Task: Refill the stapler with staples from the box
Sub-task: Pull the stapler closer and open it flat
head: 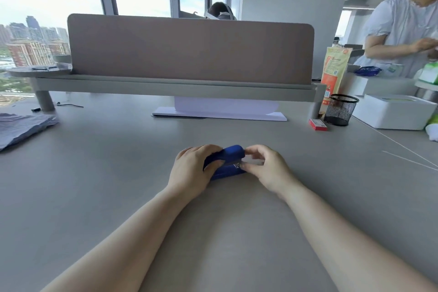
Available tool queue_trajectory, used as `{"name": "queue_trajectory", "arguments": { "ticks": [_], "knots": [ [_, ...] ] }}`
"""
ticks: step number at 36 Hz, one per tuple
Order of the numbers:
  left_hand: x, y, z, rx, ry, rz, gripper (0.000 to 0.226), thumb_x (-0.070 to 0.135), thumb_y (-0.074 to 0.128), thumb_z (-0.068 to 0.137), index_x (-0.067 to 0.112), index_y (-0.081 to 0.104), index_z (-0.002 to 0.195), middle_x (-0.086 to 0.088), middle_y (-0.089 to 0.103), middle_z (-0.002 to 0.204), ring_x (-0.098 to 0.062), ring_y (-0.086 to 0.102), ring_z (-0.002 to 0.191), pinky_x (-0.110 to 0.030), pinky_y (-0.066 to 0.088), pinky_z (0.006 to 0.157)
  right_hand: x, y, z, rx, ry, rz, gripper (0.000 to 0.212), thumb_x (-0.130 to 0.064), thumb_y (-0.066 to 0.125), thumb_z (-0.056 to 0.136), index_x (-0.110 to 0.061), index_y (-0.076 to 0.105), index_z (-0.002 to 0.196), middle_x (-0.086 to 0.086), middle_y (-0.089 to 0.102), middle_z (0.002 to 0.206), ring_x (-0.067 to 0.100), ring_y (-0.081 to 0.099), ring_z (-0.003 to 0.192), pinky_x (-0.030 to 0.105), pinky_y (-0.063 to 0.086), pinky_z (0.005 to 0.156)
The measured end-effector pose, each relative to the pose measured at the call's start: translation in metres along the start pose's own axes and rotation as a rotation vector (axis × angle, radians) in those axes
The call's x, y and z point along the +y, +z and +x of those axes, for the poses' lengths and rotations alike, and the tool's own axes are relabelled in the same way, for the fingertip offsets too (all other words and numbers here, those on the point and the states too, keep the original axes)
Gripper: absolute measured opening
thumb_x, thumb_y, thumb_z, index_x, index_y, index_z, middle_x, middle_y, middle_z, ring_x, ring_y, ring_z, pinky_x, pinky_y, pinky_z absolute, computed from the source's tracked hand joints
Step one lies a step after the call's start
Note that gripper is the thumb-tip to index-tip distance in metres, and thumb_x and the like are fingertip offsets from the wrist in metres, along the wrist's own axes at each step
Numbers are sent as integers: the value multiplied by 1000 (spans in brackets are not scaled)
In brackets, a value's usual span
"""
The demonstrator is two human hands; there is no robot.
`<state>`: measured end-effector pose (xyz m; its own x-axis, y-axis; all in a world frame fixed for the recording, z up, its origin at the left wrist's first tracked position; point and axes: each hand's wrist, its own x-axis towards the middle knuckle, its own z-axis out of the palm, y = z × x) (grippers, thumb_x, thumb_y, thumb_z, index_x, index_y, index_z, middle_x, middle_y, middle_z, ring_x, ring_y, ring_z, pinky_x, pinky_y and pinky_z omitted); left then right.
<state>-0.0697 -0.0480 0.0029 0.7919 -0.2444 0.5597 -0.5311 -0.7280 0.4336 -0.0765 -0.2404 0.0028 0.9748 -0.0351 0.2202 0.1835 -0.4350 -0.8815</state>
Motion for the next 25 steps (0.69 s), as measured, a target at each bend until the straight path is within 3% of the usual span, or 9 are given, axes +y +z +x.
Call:
{"name": "queue_trajectory", "arguments": {
  "ticks": [4, 7, 12, 17, 22, 25],
  "knots": [
    [1, 2, -1, -21, 21, -19, 28, 31, 51, 86, 24, 60, 112, 6, 69, 109, -23, 62, 98, -32, 42, 89, -2, 1, 0, -26, 6, 64, 28, -16, 72, 76, -20, 64, 103, -5, 67, 107, 9, 59, 105, 24, 42, 87],
    [2, 3, -1, -22, 18, -7, 25, 28, 54, 89, 26, 58, 114, 7, 67, 113, -21, 60, 101, -32, 39, 94, -3, 2, 0, -28, -4, 102, 25, -10, 70, 78, -16, 63, 100, -1, 70, 97, 13, 64, 91, 19, 48, 75],
    [1, 5, -2, -31, 30, 27, 35, 40, 55, 87, 29, 56, 120, 6, 65, 116, -20, 57, 107, -30, 33, 95, -3, 3, -1, -28, -47, 96, 22, -11, 70, 78, -15, 62, 98, 1, 72, 90, 15, 64, 84, 18, 48, 70],
    [-1, 5, -2, -13, 40, 37, 36, 44, 53, 84, 29, 59, 117, 4, 64, 109, -22, 57, 103, -34, 39, 92, -3, 6, -2, -51, -91, 72, 24, -10, 70, 77, -13, 60, 99, 2, 70, 88, -6, 55, 58, 5, 43, 58],
    [2, 1, -1, 33, 52, 32, 32, 42, 52, 86, 25, 60, 112, 3, 65, 107, -23, 58, 98, -34, 39, 90, -2, 7, -1, -53, -109, 64, 25, -11, 67, 80, -22, 55, 100, -1, 67, 91, -3, 55, 62, 13, 46, 63],
    [3, -7, 2, 112, -18, -61, 23, 34, 58, 87, 22, 61, 107, 4, 65, 99, -21, 58, 91, -36, 43, 85, -2, 8, 0, -29, -134, 31, 25, -12, 67, 81, -23, 57, 101, -8, 58, 84, 1, 50, 63, 5, 42, 58]
  ]
}}
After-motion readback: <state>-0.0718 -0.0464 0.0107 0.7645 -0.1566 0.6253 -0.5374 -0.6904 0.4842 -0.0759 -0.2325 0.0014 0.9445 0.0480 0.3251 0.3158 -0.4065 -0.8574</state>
